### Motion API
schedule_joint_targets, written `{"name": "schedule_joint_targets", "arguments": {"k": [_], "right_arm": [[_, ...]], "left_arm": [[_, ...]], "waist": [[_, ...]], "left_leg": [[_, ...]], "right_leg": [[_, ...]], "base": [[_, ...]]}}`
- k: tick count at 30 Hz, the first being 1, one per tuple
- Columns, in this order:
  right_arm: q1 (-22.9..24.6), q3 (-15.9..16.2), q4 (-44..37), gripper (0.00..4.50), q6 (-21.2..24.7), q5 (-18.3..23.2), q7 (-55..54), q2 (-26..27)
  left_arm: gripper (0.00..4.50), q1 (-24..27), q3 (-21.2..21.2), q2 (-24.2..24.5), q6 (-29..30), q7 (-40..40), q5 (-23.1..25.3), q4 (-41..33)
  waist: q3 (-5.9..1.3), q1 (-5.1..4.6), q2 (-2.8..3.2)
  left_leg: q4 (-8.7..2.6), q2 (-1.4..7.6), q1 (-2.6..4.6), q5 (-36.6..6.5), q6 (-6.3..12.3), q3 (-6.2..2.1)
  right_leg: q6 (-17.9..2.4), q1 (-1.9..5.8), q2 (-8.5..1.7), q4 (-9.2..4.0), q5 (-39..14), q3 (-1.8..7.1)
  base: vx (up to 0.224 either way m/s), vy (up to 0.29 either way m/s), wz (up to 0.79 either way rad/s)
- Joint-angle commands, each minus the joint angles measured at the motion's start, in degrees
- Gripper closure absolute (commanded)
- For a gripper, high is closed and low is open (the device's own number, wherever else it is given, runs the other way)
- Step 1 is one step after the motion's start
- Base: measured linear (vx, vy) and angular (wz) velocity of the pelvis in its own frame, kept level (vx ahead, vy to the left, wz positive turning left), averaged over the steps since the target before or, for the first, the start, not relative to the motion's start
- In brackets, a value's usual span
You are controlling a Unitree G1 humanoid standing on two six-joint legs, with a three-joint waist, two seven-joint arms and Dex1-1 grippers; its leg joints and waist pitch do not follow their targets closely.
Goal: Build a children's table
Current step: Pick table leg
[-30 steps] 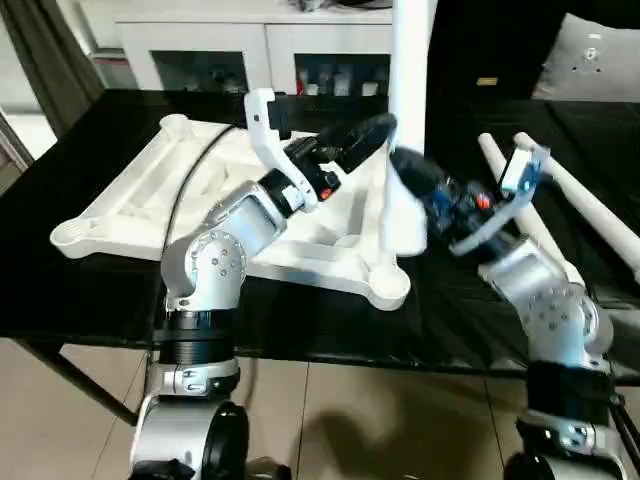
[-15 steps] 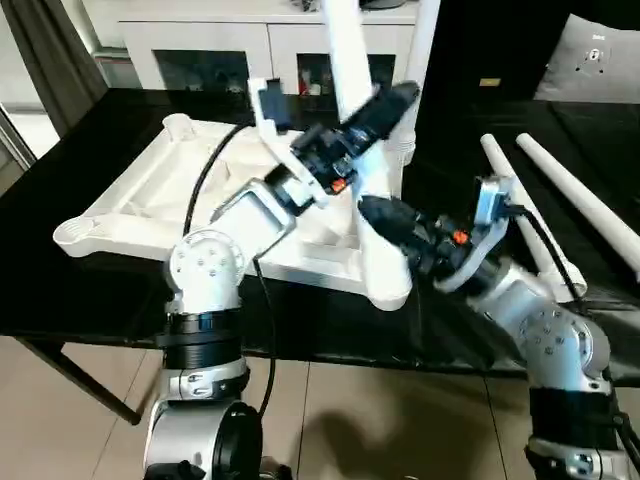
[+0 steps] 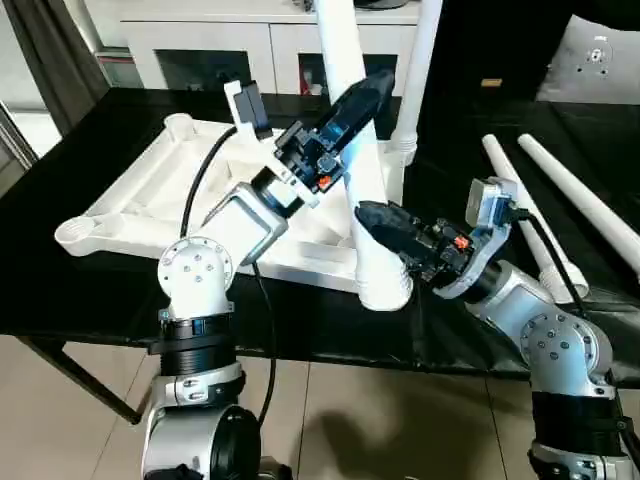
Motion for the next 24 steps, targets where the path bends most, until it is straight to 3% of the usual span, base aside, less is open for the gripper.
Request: {"name": "schedule_joint_targets", "arguments": {"k": [1, 6, 17, 19, 23, 24], "right_arm": [[0.2, 0.3, -1.2, 2.68, 0.6, 1.2, -0.3, -0.3], [0.0, 0.4, -1.0, 2.68, 0.2, 1.0, -0.8, -0.7], [-0.3, 2.0, 0.4, 2.68, -1.9, -2.4, -2.8, -1.7], [-0.6, 2.2, 1.4, 2.12, -3.0, -3.6, -3.3, -1.6], [-1.6, 2.4, 3.2, 1.71, -4.9, -6.0, -5.0, -2.2], [-1.8, 2.6, 3.5, 1.62, -7.8, -8.5, -6.0, -2.6]], "left_arm": [[2.08, 0.1, -0.7, -0.3, 0.4, 0.0, -0.8, -0.6], [2.43, 0.4, -1.1, 0.3, 0.4, -0.2, -1.1, 0.1], [2.55, 0.7, -1.1, 1.7, -0.8, 0.2, -0.1, 0.8], [2.55, 0.8, -1.6, 2.3, -1.3, 0.2, 1.0, 0.7], [2.60, 1.0, -4.0, 4.9, -2.8, -0.4, 5.4, 0.4], [2.63, 1.1, -6.0, 6.7, -4.0, -0.5, 8.6, 0.1]], "waist": [[-4.24, 0.17, -0.91], [-4.25, 0.14, -0.86], [-4.29, 0.07, -0.79], [-4.35, 0.09, -0.52], [-4.32, -0.10, -0.61], [-4.35, -0.03, -0.51]], "left_leg": [[-3.59, 4.14, 1.25, -4.3, 4.42, -2.39], [-3.55, 4.10, 1.24, -4.0, 4.43, -2.37], [-3.55, 4.14, 1.29, -4.0, 4.16, -2.38], [-3.54, 4.13, 1.32, -4.0, 3.87, -2.44], [-3.62, 4.14, 1.42, -4.3, 3.53, -2.41], [-3.71, 4.29, 1.42, -4.3, 3.27, -2.61]], "right_leg": [[-10.0, 3.02, -5.44, -4.35, -7.7, 2.92], [-9.9, 3.05, -5.43, -4.32, -7.3, 2.92], [-10.2, 3.05, -5.41, -4.17, -6.3, 2.93], [-9.9, 3.02, -5.42, -4.14, -6.5, 2.93], [-9.5, 3.00, -5.35, -4.20, -6.7, 2.94], [-9.0, 2.88, -5.33, -4.27, -6.9, 2.93]], "base": [[0.000, 0.000, 0.00], [0.000, 0.000, 0.00], [0.000, 0.000, 0.00], [0.000, 0.000, 0.00], [0.000, 0.000, 0.00], [0.000, 0.000, 0.00]]}}
